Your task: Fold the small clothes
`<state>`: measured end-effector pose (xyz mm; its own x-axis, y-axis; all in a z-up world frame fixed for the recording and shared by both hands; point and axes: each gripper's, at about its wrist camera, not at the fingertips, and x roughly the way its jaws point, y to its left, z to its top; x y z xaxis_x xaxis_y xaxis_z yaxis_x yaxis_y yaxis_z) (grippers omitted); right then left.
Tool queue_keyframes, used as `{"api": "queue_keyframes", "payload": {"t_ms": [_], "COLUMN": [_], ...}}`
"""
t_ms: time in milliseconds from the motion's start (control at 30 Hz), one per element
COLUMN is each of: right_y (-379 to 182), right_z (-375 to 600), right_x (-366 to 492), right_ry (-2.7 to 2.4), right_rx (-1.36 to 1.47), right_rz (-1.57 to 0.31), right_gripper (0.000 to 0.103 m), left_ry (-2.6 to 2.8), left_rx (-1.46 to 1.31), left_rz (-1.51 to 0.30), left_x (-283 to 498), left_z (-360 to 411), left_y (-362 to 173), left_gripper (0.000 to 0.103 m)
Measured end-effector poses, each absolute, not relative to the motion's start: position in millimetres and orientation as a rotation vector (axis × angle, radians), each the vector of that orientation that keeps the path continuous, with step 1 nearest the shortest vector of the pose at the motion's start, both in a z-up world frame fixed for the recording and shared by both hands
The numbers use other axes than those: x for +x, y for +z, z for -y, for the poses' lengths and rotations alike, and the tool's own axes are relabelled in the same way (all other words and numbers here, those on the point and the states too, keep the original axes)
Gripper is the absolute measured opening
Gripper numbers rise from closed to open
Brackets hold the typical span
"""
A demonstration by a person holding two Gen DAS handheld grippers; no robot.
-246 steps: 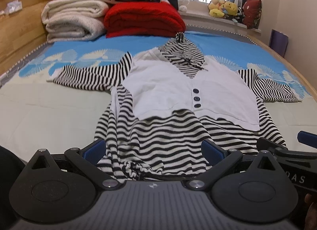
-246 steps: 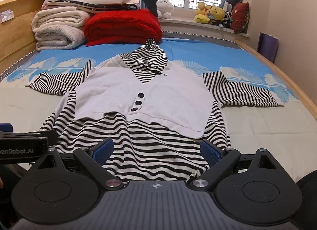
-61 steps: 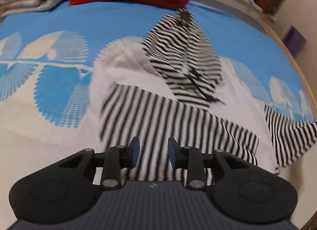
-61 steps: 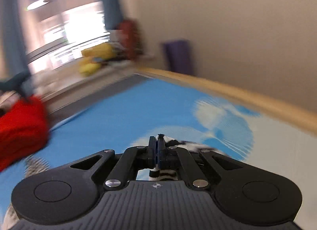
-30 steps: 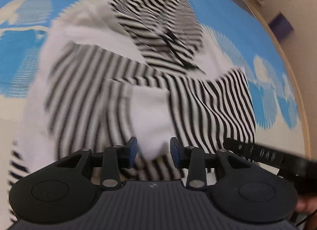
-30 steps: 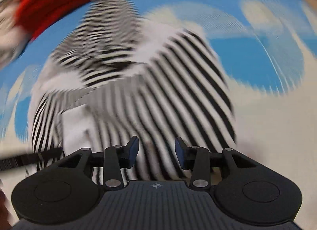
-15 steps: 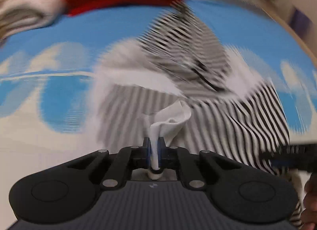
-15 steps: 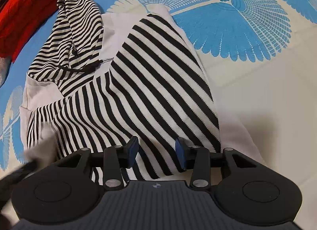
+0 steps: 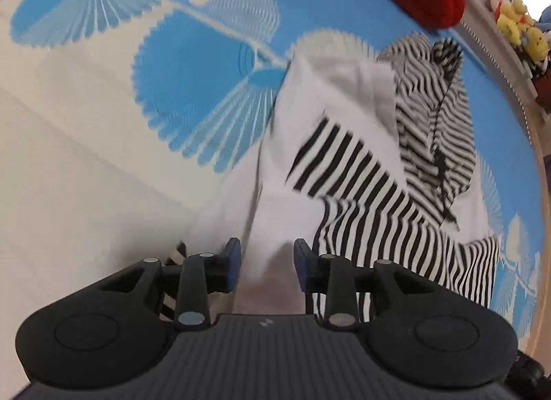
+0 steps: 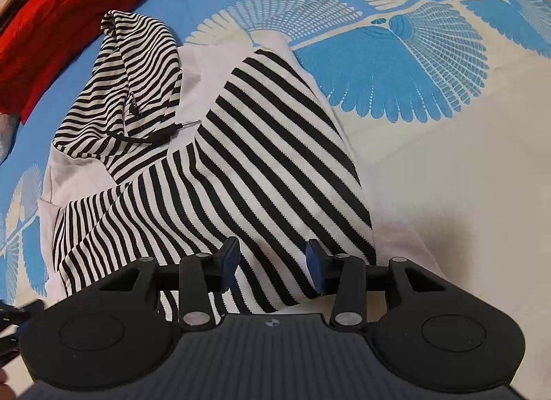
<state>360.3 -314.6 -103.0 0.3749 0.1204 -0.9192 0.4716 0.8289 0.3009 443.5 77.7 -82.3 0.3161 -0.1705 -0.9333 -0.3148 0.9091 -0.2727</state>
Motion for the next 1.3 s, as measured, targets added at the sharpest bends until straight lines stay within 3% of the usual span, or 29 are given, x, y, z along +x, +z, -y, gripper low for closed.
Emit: {"api": "queue_keyframes", "payload": {"t_ms": [100, 200, 233, 267, 300, 333, 533, 633, 800, 900, 1067, 1200, 1300], "right_y": [-103.6, -104.3, -104.8, -105.5, -106.4, -107.3, -105.5, -99.9, -114.0, -127.4, -121.4, -115.7, -105.8], "right_z": [316.1, 315.9, 315.6, 316.0, 315.6, 315.8, 316.5, 317.7, 330.6, 345.7, 349.7, 341.8, 330.0], "right_x": [362.4, 364.0, 364.2, 364.5, 364.0, 364.3, 364.5, 364.3, 362.2, 355.9, 354.3, 357.1, 361.5], "right_ry": [-0.233, -0.228, -0.228, -0.228, -0.229, -0.229, -0.242, -0.246, -0.328, -0.422, -0.464, -0.431, -0.323], "right_rx": [0.589, 0.591, 0.592, 0.593, 0.593, 0.593, 0.581, 0.571, 0.632, 0.715, 0.723, 0.686, 0.659], "right_rz": [-1.182, -1.183, -1.184, -1.186, -1.187, -1.190, -1.170, -1.128, -1.178, -1.205, -1.179, -1.168, -1.138], "right_gripper": [0.045, 0.046, 0.046, 0.046, 0.046, 0.046, 0.046, 0.046, 0.046, 0.035, 0.033, 0.041, 0.051], "left_ry": [0.074, 0.092, 0.093, 0.090, 0.088, 0.087, 0.034, 0.091, 0.181, 0.144, -0.038, 0.040, 0.052], "left_rx": [-0.399, -0.302, -0.273, -0.251, -0.225, -0.209, -0.231, -0.217, -0.322, -0.334, -0.329, -0.357, -0.373], "left_rz": [-1.276, -1.265, -1.250, -1.234, -1.211, -1.175, -0.891, -0.837, -1.154, -1.139, -1.167, -1.346, -1.326], "left_x": [445.1, 446.6, 445.5, 444.4, 443.1, 441.1, 425.6, 420.3, 436.1, 437.3, 437.4, 439.1, 440.5], "left_z": [-68.8, -58.0, -54.6, -52.5, -49.7, -47.7, -43.8, -45.8, -63.8, -59.4, -31.5, -36.1, -36.4], "left_y": [-92.3, -94.7, -91.5, -87.0, -80.2, -71.5, -10.9, -3.7, -56.1, -54.6, -60.2, -109.3, -99.0], "left_gripper": [0.050, 0.046, 0.038, 0.014, 0.001, 0.000, 0.000, 0.000, 0.001, 0.004, 0.023, 0.020, 0.022]}}
